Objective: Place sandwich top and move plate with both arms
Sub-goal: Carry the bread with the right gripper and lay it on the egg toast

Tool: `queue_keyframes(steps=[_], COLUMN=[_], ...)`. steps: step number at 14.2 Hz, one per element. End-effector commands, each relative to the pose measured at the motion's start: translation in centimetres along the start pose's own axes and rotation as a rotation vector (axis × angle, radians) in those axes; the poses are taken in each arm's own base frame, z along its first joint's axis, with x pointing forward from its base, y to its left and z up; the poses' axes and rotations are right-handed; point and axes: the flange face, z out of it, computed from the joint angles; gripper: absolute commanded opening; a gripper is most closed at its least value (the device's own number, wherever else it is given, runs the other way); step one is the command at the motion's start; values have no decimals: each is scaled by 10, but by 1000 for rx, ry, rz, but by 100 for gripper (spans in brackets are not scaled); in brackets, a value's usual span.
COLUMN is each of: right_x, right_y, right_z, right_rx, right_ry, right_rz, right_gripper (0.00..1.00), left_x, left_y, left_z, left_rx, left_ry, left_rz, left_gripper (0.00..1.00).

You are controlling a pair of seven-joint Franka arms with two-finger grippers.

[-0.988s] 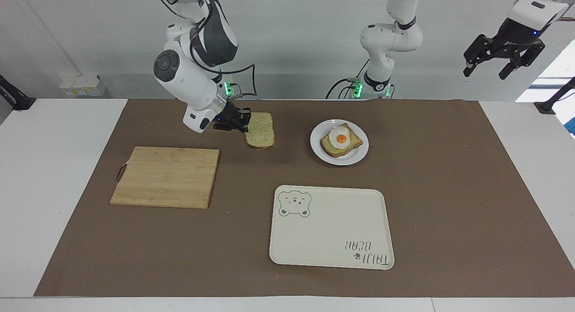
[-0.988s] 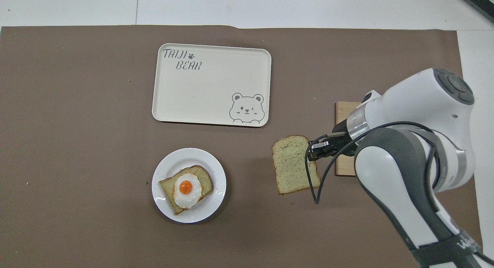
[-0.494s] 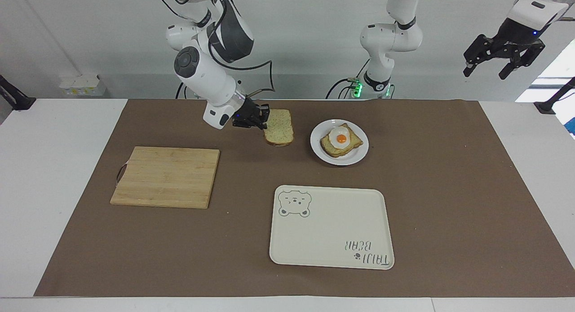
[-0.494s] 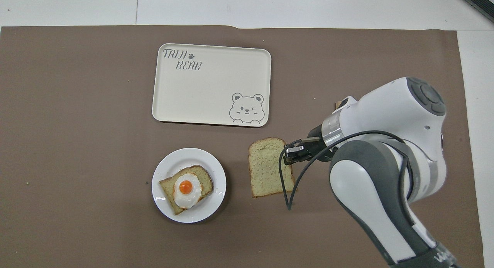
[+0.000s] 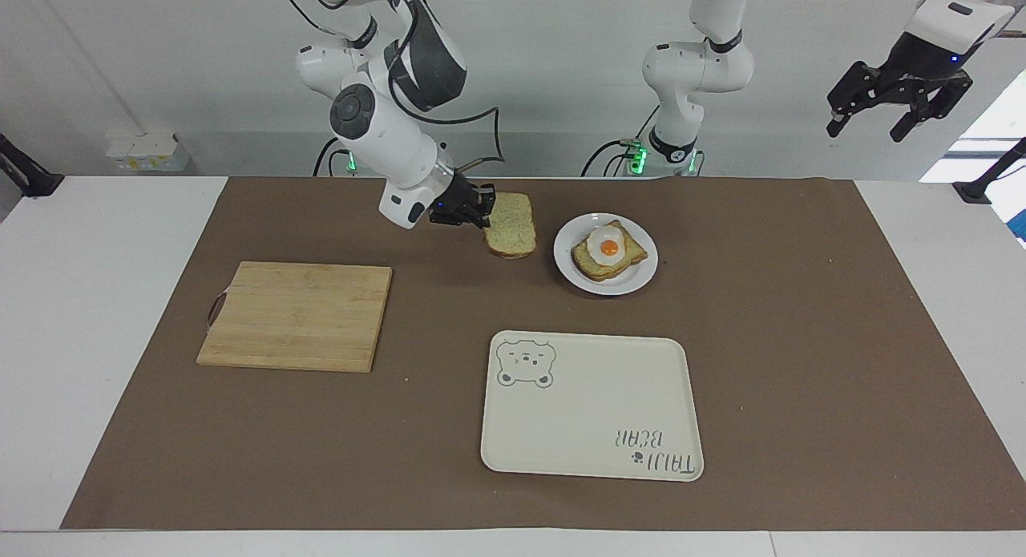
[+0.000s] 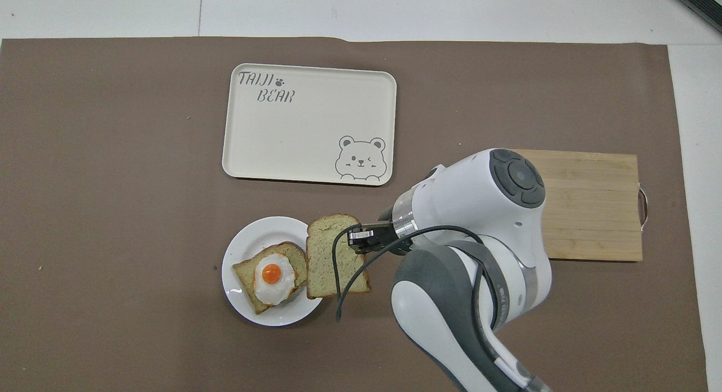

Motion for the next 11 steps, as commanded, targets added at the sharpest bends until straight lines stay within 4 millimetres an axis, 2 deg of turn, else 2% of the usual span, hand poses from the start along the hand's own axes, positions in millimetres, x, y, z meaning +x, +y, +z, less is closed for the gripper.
queue_keyframes(steps=[1, 2, 5, 8, 11], right_x=[-3, -3, -4, -1, -12], right_y=[-4, -4, -23, -39, -60], right_z=[-4, -2, 28, 65, 108], right_rx=[30, 30, 59, 86, 77], right_ry=[1, -2, 8, 36, 47], right_rz=[10, 12, 8, 49, 34], right_gripper=[0, 0, 0, 0, 0], left_x=[-9, -9, -9, -9, -9], left_y=[0, 0, 0, 0, 0], left_z=[0, 0, 0, 0, 0], left_rx=[-1, -1, -1, -1, -1], left_ry=[-9, -9, -9, -9, -9], left_rz=[-8, -8, -8, -8, -8], left_gripper=[100, 100, 100, 100, 100])
